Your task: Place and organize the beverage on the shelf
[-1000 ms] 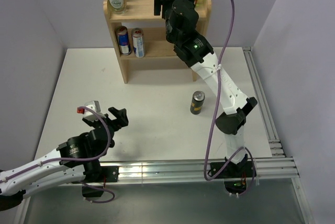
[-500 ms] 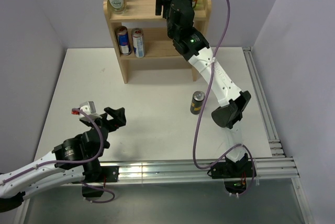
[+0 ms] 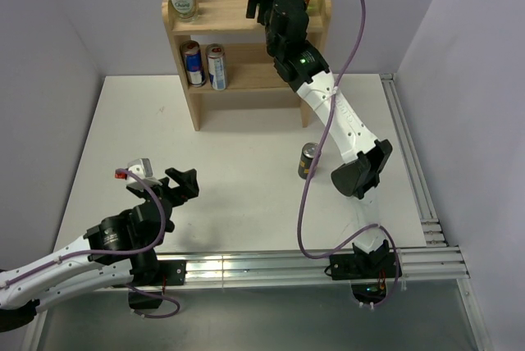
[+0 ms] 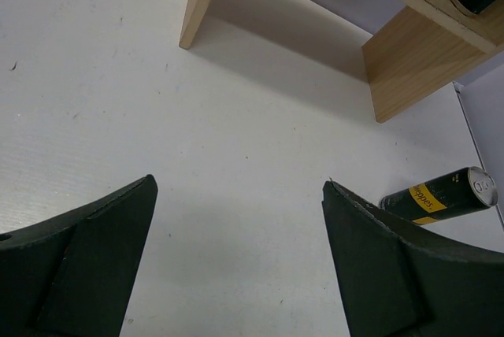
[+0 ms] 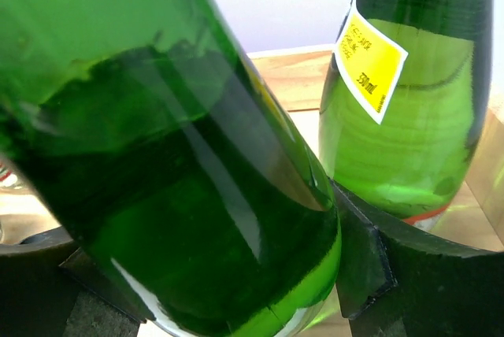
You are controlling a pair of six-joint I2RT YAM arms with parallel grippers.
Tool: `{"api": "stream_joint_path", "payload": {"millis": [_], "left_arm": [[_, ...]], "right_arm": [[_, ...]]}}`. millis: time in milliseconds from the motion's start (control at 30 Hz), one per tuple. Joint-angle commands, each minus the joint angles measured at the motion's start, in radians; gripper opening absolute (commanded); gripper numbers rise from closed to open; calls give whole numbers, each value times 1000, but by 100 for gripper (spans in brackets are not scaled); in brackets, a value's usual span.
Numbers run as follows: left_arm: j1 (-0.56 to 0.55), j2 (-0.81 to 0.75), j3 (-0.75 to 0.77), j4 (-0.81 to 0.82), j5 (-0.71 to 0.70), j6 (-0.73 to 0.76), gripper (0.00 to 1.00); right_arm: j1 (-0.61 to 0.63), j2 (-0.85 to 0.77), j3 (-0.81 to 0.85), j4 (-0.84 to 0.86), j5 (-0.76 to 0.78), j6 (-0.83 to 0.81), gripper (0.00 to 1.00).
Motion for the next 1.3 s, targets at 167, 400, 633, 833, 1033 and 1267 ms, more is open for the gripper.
{"api": "stream_joint_path", "payload": {"millis": [167, 400, 633, 833, 1033, 1267], "left_arm": [[-4, 1, -1, 6, -5, 1, 92], [-4, -1, 0, 3, -4, 1, 92], [-4, -11, -1, 5, -4, 1, 91], [-4, -13, -3, 5, -2, 2, 91], [-4, -14, -1, 0, -4, -1, 91], [-4, -19, -1, 1, -4, 1, 90]], "right_arm": [[-16, 17, 56, 132, -27, 14, 30], [-24, 46, 56, 152, -36, 14, 53], [-28, 60, 45, 150, -38, 14, 70], [-28, 68, 39, 152, -38, 14, 75], [-28, 81, 33, 152, -44, 50, 99], [-28, 78, -1, 152, -44, 67, 100]]}}
